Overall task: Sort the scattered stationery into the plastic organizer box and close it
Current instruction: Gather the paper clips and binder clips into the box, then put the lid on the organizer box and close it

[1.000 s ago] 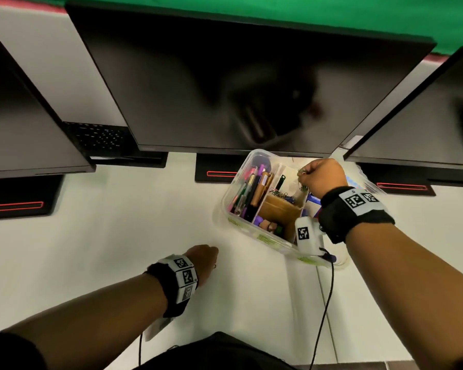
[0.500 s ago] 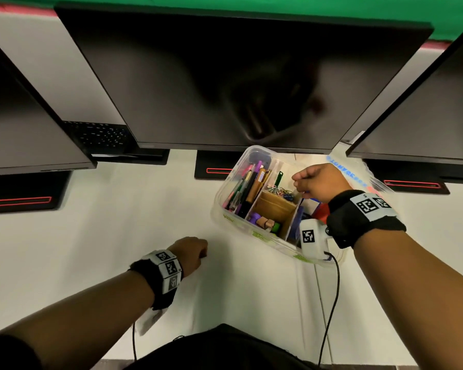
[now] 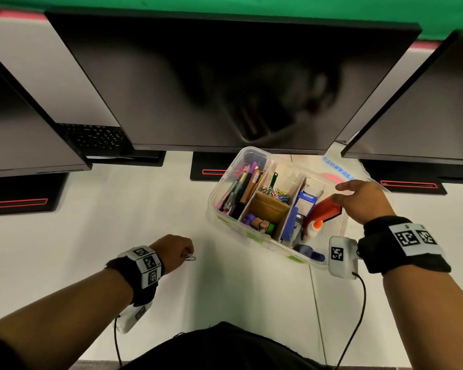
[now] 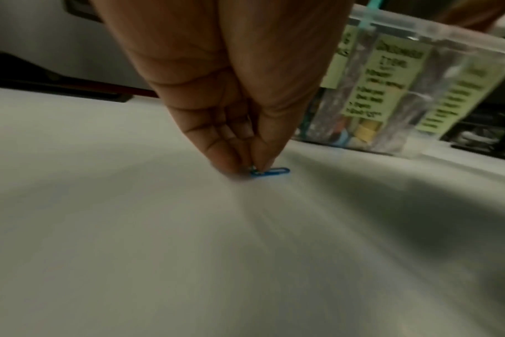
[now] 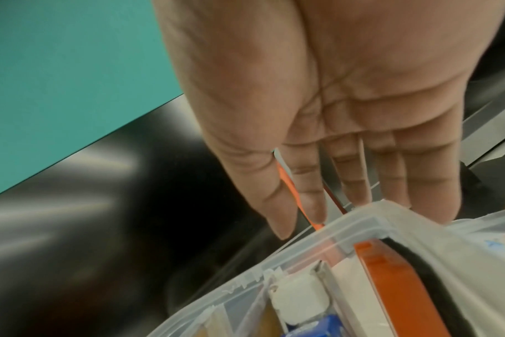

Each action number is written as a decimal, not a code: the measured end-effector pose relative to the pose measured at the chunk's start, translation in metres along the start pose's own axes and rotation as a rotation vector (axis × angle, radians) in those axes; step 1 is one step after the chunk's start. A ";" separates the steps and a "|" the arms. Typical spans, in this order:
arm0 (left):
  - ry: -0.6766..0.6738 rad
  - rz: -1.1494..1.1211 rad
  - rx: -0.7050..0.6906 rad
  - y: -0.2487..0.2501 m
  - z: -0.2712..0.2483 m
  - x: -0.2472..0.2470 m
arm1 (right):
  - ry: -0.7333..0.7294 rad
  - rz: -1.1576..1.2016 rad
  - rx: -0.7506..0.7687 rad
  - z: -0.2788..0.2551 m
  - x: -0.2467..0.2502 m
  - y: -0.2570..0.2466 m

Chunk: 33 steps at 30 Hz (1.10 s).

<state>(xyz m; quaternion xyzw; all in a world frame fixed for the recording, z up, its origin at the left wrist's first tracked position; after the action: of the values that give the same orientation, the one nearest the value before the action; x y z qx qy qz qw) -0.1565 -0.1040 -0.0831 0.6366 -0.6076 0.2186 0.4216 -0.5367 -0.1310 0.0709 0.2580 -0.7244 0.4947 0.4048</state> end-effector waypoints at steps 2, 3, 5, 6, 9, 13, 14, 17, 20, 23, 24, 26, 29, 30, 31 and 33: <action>-0.007 0.097 0.000 0.006 0.001 -0.005 | -0.007 -0.043 -0.005 0.001 -0.001 0.000; -0.005 0.137 0.004 0.007 0.001 -0.006 | -0.005 -0.061 -0.008 0.001 -0.001 -0.001; -0.007 0.189 0.004 0.008 0.004 -0.008 | -0.018 -0.090 -0.010 0.002 -0.002 -0.002; -0.014 0.211 0.007 0.009 0.004 -0.009 | -0.036 -0.103 -0.009 0.002 -0.003 -0.004; -0.030 0.287 0.017 0.011 0.005 -0.010 | -0.086 -0.132 0.007 0.003 -0.009 -0.008; -0.021 0.325 0.010 0.016 0.000 -0.011 | -0.101 -0.135 0.030 0.006 -0.015 -0.019; -0.028 0.320 0.014 0.016 -0.002 -0.011 | -0.100 -0.135 0.040 0.007 -0.016 -0.022; -0.072 0.304 0.015 0.015 -0.008 -0.011 | -0.094 -0.145 0.065 0.007 -0.017 -0.029; -0.110 0.282 -0.097 0.035 -0.030 0.001 | -0.101 -0.125 0.083 0.008 -0.019 -0.034; 0.012 0.135 -0.292 0.076 -0.066 0.050 | -0.113 -0.089 0.115 0.008 -0.022 -0.039; 0.085 0.078 -0.331 0.088 -0.076 0.072 | -0.114 -0.081 0.129 0.008 -0.023 -0.041; 0.249 -0.053 -0.369 0.104 -0.086 0.118 | -0.122 -0.077 0.155 0.007 -0.027 -0.046; 0.449 -0.109 -0.323 0.117 -0.071 0.165 | -0.141 -0.087 0.193 0.005 -0.033 -0.054; 0.483 -0.090 -0.300 0.121 -0.060 0.172 | -0.152 -0.089 0.205 0.003 -0.036 -0.056; 0.494 -0.062 -0.283 0.128 -0.049 0.177 | -0.162 -0.087 0.214 0.002 -0.038 -0.058; 0.468 0.023 -0.257 0.142 -0.028 0.178 | -0.174 -0.075 0.231 -0.001 -0.042 -0.060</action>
<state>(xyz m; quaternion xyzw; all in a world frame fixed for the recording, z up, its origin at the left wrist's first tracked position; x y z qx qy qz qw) -0.2560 -0.1729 0.1114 0.5032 -0.5233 0.2857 0.6255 -0.4674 -0.1542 0.0667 0.3718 -0.6850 0.5348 0.3263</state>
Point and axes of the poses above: each hand's wrist, its own z-axis towards the middle knuckle, its own x-axis out of the back of the hand, y = z × x, the point moved 10 cm from there along z, towards the middle knuckle, and after that the axes turned 7 degrees about x, right-handed, at the moved point
